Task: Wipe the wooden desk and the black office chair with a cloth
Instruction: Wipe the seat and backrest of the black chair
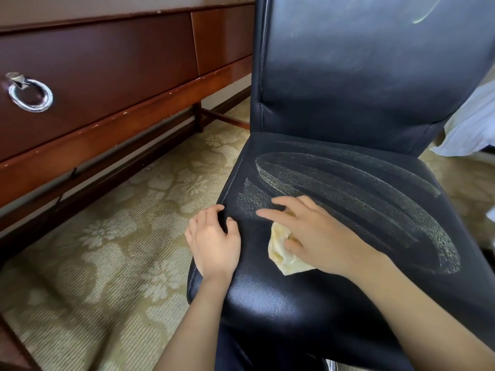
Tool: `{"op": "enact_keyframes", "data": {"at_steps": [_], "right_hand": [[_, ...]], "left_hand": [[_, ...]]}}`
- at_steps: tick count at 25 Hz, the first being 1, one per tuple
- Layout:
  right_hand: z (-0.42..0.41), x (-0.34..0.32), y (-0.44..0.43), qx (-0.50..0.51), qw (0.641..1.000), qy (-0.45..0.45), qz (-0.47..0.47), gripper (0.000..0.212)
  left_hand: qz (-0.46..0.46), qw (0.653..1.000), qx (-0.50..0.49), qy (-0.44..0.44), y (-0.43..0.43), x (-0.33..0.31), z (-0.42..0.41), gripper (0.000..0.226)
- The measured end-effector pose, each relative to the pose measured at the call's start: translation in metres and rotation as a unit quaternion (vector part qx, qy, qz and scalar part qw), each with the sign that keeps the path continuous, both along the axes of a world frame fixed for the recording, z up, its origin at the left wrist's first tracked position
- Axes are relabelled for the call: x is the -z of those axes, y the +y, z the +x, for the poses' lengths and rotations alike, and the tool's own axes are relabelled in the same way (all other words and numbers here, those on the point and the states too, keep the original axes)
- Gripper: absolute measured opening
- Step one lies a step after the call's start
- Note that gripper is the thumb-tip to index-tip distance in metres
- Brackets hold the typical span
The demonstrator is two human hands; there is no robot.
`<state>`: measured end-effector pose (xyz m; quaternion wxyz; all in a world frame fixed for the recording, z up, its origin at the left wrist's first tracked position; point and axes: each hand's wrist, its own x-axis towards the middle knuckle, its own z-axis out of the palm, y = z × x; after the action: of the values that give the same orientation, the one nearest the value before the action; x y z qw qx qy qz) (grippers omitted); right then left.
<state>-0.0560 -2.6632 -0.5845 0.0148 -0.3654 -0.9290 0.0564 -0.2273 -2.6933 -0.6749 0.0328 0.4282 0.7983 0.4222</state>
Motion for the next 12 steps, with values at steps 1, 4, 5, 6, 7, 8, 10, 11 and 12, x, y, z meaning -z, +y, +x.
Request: {"op": "enact_keyframes", "data": {"at_steps": [1,4,5,6,7,8,10,11,12], "right_hand": [[0.004,0.005,-0.002,0.004,1.0,0.019,-0.001,0.067],[0.021,0.019,-0.011,0.057,0.997,0.05,-0.004,0.078],[0.023,0.025,-0.018,0.072,0.995,0.062,-0.005,0.078],[0.023,0.031,-0.026,0.074,0.995,0.071,0.007,0.075],[0.019,0.038,-0.032,0.067,0.994,0.076,0.031,0.069],[0.015,0.046,-0.036,0.052,0.994,0.076,0.058,0.062],[0.005,0.055,-0.034,0.015,0.992,0.077,0.101,0.042],[0.003,0.055,-0.026,-0.005,0.99,0.085,0.114,0.032],[0.001,0.055,-0.015,-0.022,0.989,0.097,0.113,0.023]], "left_hand": [[-0.001,1.0,0.0,-0.002,0.0,0.0,0.0,0.027],[-0.004,1.0,-0.002,-0.005,0.0,0.001,0.0,0.027],[-0.002,1.0,-0.003,-0.005,0.0,0.001,0.0,0.027],[-0.001,1.0,-0.003,-0.005,0.0,0.001,0.0,0.027],[0.0,1.0,-0.003,-0.005,0.0,0.001,0.0,0.027],[0.0,1.0,-0.003,-0.003,0.0,0.002,0.0,0.026],[0.002,1.0,-0.004,-0.001,0.0,0.003,0.0,0.025],[0.001,1.0,-0.005,-0.001,0.0,0.003,0.0,0.025],[0.0,1.0,-0.006,-0.002,0.0,0.003,0.001,0.024]]}}
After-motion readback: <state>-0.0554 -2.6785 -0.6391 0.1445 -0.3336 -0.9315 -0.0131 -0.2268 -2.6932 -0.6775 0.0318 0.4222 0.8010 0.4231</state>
